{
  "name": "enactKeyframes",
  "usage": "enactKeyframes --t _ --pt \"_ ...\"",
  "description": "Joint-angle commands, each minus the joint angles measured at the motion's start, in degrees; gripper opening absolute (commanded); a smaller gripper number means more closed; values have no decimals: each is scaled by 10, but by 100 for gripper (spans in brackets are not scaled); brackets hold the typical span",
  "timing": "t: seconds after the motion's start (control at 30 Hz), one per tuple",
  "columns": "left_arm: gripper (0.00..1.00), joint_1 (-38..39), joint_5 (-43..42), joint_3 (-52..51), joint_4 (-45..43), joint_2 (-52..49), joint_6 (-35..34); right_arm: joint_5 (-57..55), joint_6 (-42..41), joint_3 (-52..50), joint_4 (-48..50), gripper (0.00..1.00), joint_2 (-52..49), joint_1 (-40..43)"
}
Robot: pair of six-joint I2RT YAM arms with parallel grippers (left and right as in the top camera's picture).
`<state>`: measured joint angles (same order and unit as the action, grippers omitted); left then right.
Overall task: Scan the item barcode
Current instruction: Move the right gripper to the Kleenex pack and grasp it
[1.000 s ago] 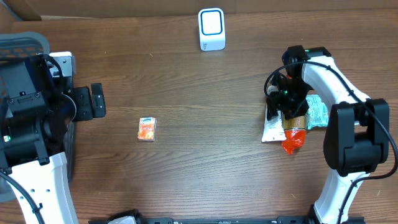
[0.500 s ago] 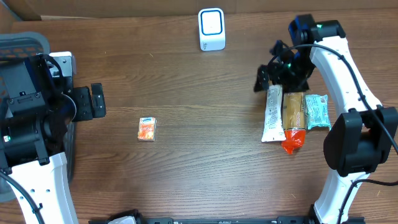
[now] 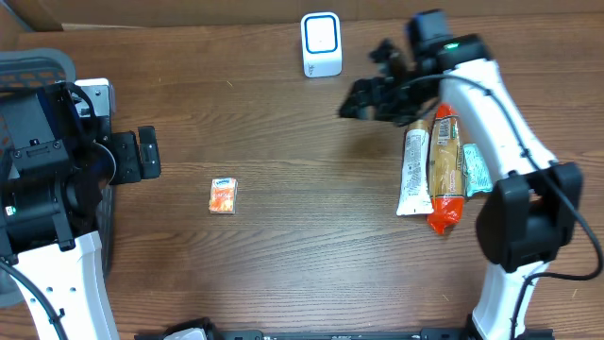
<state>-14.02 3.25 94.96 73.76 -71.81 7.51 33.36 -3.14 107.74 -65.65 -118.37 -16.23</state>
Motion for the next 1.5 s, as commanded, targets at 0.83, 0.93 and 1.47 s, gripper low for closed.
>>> enactKeyframes --t 0.83,0.93,1.47 --pt "100 -2 -3 8 -1 -2 6 -179 -106 10 249 96 -110 -334" --pt "100 -2 -3 8 -1 -2 7 -179 -106 10 266 95 -136 -339" --pt "100 -2 -3 8 -1 -2 6 -232 -151 5 302 74 -183 -352"
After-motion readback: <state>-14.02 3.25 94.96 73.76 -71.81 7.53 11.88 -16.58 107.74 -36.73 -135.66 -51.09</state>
